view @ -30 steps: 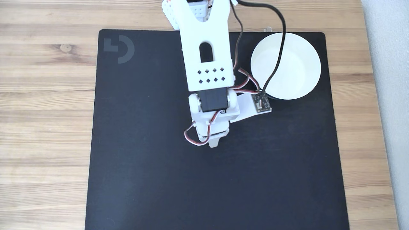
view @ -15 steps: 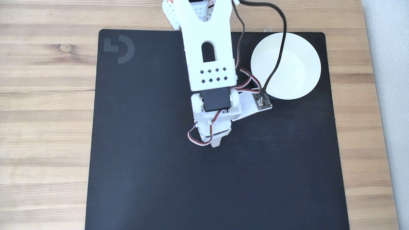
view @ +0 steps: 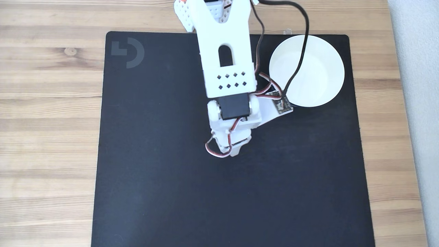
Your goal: Pick up the toy and place it on the plate
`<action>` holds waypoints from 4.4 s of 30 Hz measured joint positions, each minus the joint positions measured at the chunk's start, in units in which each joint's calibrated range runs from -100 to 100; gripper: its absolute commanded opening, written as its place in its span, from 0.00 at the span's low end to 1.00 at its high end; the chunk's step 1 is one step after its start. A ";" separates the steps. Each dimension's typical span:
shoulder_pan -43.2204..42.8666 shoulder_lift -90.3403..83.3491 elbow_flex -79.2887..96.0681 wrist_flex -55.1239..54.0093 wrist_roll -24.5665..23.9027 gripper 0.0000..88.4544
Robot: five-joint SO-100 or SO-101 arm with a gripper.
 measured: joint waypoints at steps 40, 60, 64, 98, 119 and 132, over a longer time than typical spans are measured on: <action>-30.55 -52.29 16.72 -11.40 -17.14 0.03; -43.61 -98.42 85.40 -24.99 -26.31 0.03; -43.03 -101.08 86.63 -24.99 -26.31 0.03; -38.12 -102.66 83.80 -24.99 -26.31 0.03; 7.16 -121.40 79.64 -24.99 -14.72 0.03; 9.57 -121.73 94.95 -29.72 -10.09 0.03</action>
